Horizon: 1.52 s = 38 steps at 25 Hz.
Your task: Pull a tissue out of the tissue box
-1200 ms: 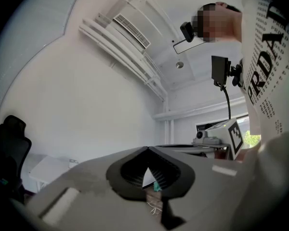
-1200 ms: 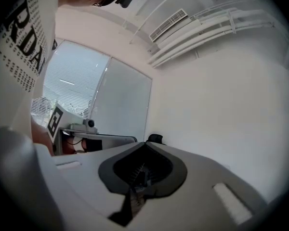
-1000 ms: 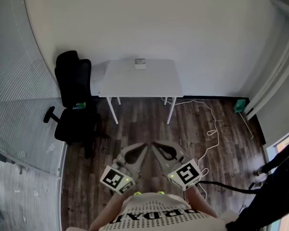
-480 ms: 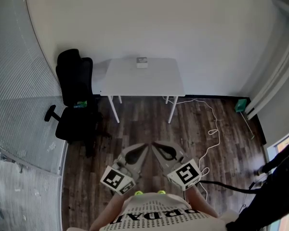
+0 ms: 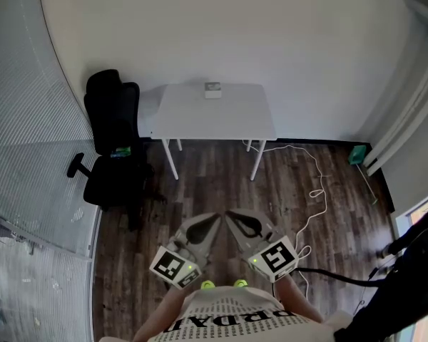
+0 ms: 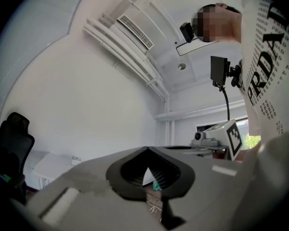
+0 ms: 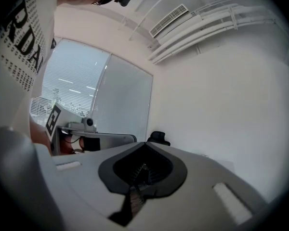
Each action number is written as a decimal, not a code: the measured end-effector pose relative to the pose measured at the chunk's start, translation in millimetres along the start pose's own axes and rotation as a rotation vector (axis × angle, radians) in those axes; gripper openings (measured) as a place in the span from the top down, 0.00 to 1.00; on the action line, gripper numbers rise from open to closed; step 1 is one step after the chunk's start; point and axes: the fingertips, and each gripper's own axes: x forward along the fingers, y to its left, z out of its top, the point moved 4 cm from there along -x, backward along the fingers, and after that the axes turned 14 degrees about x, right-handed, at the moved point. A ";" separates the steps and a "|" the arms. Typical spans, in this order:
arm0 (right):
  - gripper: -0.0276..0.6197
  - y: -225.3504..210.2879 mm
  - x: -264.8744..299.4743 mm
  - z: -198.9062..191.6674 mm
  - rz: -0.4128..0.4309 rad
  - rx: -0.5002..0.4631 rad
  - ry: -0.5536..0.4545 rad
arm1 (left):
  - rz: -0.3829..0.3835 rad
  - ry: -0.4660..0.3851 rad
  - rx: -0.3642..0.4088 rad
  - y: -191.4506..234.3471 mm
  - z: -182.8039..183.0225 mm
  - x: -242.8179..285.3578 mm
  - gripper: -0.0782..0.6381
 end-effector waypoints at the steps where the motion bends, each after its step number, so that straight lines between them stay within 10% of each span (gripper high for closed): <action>1: 0.95 1.3 1.1 -1.5 -0.002 0.002 0.002 | -0.001 0.002 -0.002 0.7 -1.0 -1.9 0.90; 19: 0.95 15.9 25.9 -15.7 -0.009 0.019 0.039 | 0.003 0.001 -0.024 17.7 -7.8 -23.5 0.90; 38: 0.95 -99.0 24.1 -3.8 0.048 0.050 0.066 | 0.061 0.045 -0.035 31.6 -28.0 79.1 0.90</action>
